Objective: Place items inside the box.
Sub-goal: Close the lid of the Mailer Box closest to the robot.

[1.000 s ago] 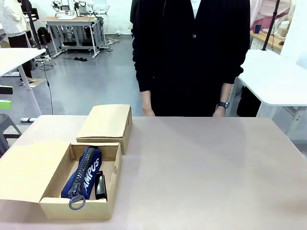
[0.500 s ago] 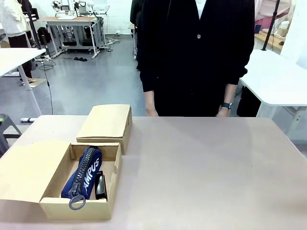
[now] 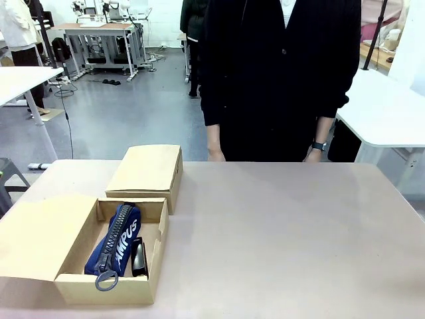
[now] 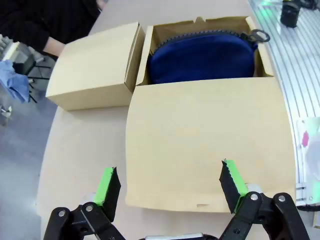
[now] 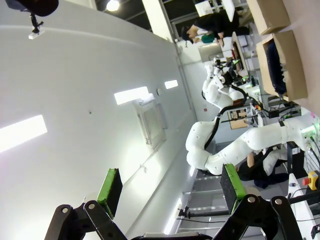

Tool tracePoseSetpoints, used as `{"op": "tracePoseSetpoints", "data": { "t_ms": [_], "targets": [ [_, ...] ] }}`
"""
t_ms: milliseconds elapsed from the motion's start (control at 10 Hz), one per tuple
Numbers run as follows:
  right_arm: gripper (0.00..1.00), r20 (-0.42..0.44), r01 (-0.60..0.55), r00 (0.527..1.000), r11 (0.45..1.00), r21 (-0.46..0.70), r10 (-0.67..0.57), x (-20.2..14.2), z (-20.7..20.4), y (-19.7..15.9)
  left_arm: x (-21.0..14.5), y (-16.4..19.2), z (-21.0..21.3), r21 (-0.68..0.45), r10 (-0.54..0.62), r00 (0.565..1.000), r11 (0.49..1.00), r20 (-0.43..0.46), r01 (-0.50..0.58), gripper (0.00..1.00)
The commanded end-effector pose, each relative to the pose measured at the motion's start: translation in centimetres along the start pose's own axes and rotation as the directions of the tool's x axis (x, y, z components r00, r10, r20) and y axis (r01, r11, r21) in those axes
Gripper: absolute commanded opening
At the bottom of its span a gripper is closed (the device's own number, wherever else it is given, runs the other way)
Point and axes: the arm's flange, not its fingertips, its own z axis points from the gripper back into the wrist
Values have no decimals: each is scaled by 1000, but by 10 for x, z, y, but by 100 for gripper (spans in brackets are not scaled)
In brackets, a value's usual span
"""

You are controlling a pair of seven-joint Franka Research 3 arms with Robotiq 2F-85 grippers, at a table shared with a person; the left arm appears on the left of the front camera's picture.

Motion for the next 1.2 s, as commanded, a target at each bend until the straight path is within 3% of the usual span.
{"op": "tracePoseSetpoints", "data": {
  "t_ms": [0,300,400,600,800,1100],
  "targets": [
    [100,-4,9,1000,1000,6,-9,-4,-1,6,-27,7,-11,-5,37,994,999,-107,-38,100],
    [100,-4,9,1000,1000,6,-9,-4,-1,6,-67,3,-17,-14,55,986,998,-155,-58,100],
    [100,-4,9,1000,1000,6,-9,-4,-1,6,-79,1,-22,33,69,970,997,-232,-63,100],
    [100,-4,9,1000,1000,6,-9,-4,-1,6,-97,0,-32,-1,112,953,993,-280,-117,100],
    [100,-4,9,1000,1000,6,-9,-4,-1,6,-106,-4,-44,-45,134,954,988,-267,-151,100],
    [100,-4,9,1000,1000,6,-9,-4,-1,6,-108,-5,-69,-95,130,976,984,-177,-148,100]
  ]
}}
